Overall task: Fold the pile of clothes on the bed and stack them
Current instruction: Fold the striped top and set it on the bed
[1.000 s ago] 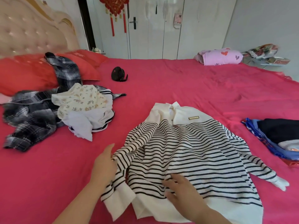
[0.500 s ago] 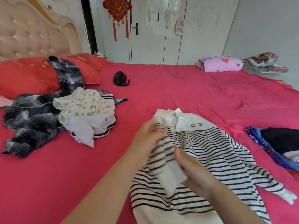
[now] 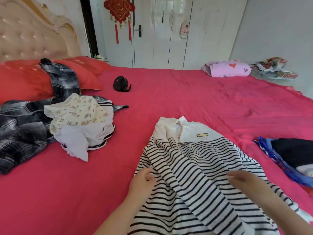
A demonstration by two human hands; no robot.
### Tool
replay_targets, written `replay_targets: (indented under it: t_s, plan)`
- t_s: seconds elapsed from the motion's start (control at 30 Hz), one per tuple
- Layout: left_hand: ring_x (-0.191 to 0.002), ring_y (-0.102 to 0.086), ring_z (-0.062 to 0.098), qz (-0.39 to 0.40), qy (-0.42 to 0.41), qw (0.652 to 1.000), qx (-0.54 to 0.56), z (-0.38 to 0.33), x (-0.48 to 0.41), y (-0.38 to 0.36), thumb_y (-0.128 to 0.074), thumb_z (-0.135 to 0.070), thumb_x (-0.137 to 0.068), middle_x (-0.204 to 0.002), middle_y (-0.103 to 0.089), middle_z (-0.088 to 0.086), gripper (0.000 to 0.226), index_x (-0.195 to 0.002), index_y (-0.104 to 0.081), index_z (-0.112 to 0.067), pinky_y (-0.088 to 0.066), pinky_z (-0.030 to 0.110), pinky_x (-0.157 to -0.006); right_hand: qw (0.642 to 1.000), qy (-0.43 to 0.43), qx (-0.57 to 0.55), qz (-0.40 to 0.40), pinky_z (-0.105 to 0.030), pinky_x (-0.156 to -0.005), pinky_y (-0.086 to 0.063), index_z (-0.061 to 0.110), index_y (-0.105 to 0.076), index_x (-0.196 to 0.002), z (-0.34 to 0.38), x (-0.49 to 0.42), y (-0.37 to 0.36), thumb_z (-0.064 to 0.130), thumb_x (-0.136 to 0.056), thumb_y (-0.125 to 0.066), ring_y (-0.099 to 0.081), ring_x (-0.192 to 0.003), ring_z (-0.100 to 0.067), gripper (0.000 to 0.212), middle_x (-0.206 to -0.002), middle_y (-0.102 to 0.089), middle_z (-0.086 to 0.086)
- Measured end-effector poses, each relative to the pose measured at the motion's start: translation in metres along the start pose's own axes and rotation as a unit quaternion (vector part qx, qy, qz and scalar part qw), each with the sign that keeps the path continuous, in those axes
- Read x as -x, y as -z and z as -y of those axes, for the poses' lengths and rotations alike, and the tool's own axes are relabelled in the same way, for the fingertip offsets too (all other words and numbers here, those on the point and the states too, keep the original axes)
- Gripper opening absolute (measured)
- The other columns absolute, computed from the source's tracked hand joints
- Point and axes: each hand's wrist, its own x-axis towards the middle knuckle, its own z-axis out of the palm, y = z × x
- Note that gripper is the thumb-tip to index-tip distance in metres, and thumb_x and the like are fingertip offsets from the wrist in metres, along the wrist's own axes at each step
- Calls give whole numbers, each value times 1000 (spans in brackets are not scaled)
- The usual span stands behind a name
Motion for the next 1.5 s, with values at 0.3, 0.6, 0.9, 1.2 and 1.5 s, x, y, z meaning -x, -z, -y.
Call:
replay_targets:
  t_s: [0.3, 0.6, 0.9, 1.2, 1.5]
  plan:
    - [-99, -44, 0, -70, -204, 969, -123, -12, -68, 13, -44, -6, -86, -110, -55, -11, 41, -119, -54, -26, -38, 18, -84, 981, 152, 104, 55, -18, -91, -36, 19, -63, -114, 125, -93, -65, 24, -89, -55, -55, -111, -12, 27, -117, -63, 5]
    - [-106, -46, 8, -48, -217, 951, -215, 12, -140, -5, -42, -23, -92, -117, -51, -7, 44, -135, -42, -34, -42, 25, -94, 968, 125, 188, 113, -29, -81, -40, 7, -59, -105, 177, -187, -145, 46, -91, -49, -55, -108, -24, 43, -105, -61, -9]
    - [-99, -47, -10, -124, -223, 961, -104, 31, -147, 34, -49, -10, -91, -109, -53, -28, 41, -121, -55, -38, -28, -4, -86, 958, 138, 235, 86, -32, -90, -45, 6, -56, -123, 210, -226, -124, 12, -93, -42, -55, -110, -24, 33, -115, -60, -8]
    - [-91, -54, 5, -175, -113, 967, -147, 54, -130, 66, -37, -6, -91, -110, -61, -10, 60, -139, -34, -41, -44, 18, -79, 986, 159, -44, 32, -36, -104, -40, 12, -51, -130, 250, -242, -153, 10, -93, -43, -52, -118, -22, 38, -128, -57, -8]
    - [-80, -66, 23, -120, -368, 855, -345, 57, -129, 75, -38, -8, -72, -95, -69, 4, 46, -103, -72, -14, -56, 32, -64, 965, 177, 165, 98, -27, -103, -32, 11, -37, -141, 213, -238, -160, 28, -84, -65, -42, -129, -21, 65, -141, -44, -7]
